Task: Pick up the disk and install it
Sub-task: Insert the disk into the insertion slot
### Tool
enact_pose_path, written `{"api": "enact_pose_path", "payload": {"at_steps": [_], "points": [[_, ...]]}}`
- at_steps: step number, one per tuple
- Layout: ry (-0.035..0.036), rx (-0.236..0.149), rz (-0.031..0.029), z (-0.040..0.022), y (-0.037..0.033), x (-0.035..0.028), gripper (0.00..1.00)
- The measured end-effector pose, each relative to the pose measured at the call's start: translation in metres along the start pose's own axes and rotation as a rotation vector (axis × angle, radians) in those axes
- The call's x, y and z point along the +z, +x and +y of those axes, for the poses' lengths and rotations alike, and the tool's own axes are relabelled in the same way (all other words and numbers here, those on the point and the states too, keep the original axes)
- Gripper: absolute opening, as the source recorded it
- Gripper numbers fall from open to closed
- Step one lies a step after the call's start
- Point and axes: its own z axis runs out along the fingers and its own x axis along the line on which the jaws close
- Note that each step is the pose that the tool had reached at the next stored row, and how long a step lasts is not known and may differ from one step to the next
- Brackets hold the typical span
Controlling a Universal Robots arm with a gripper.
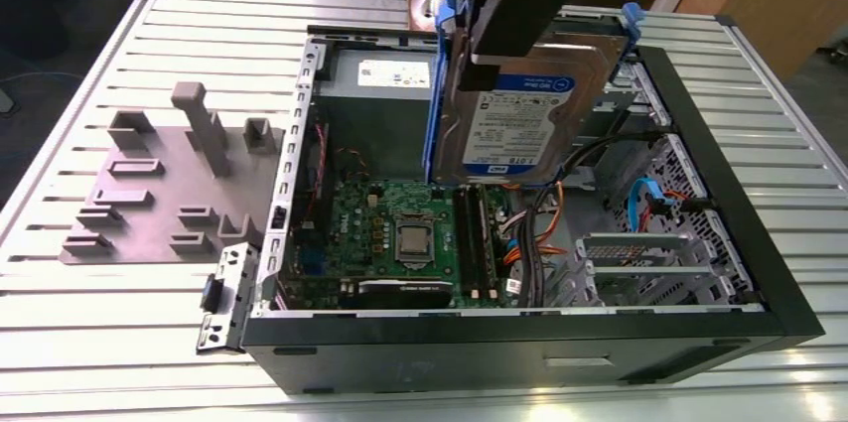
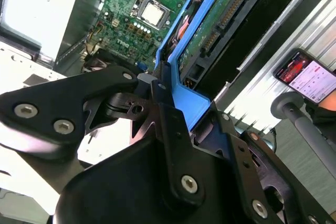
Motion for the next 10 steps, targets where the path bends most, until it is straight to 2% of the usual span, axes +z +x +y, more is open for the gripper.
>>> {"api": "enact_pose_path", "payload": {"at_steps": [5,7,10], "points": [[-0.0001,0.000,0.0002,-0.0153,0.0008,0.0010,0.36],[-0.0001,0.000,0.0003,-0.0165,0.0018,0.0013,0.36],[0.0000,0.000,0.0001,-0.0174,0.0085,0.0025,0.36]]}}
